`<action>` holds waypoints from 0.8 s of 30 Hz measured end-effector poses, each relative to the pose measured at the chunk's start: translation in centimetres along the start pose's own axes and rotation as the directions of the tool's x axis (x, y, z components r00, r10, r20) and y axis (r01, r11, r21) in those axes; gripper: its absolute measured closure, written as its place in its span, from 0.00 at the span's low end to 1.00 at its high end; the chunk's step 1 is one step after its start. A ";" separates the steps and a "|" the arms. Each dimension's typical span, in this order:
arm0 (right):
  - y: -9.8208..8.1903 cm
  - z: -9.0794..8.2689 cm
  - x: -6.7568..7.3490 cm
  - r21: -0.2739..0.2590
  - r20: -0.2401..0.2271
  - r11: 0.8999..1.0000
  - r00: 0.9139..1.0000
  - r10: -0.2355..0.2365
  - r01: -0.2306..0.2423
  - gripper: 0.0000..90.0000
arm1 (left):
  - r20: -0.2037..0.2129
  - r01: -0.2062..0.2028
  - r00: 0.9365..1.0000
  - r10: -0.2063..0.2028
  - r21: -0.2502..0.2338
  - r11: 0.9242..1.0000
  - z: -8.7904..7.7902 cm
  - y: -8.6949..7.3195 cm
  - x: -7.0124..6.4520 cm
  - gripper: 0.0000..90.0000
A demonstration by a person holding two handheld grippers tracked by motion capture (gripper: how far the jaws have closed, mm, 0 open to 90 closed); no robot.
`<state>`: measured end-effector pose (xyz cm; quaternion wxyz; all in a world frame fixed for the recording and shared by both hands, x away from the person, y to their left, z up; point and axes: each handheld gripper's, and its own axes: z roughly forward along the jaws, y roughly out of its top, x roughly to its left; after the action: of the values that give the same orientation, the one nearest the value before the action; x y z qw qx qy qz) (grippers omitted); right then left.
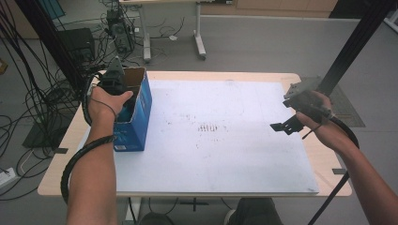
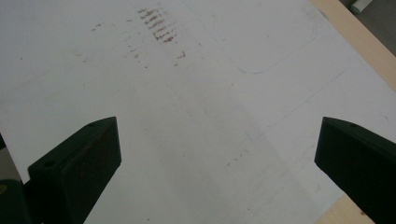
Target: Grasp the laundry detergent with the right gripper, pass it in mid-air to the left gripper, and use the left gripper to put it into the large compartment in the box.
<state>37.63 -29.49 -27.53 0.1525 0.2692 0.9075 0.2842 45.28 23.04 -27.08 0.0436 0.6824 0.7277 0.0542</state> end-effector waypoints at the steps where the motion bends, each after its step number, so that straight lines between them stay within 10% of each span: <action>1: 0.0 0.0 0.0 0.001 0.000 1.000 1.000 0.000 0.000 0.00 | 0.002 0.001 1.000 -0.001 -0.002 1.000 -0.1 0.0 0.0 0.39; 24: 0.2 -0.1 0.0 -0.006 -0.004 1.000 1.000 -0.001 0.001 0.00 | -0.023 -0.019 1.000 0.018 -0.046 0.999 -3.8 -0.5 -0.3 0.30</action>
<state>37.71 -29.42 -27.36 0.1518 0.2677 0.9070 0.2875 44.25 22.59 -23.35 0.0505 0.6872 0.7204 0.0789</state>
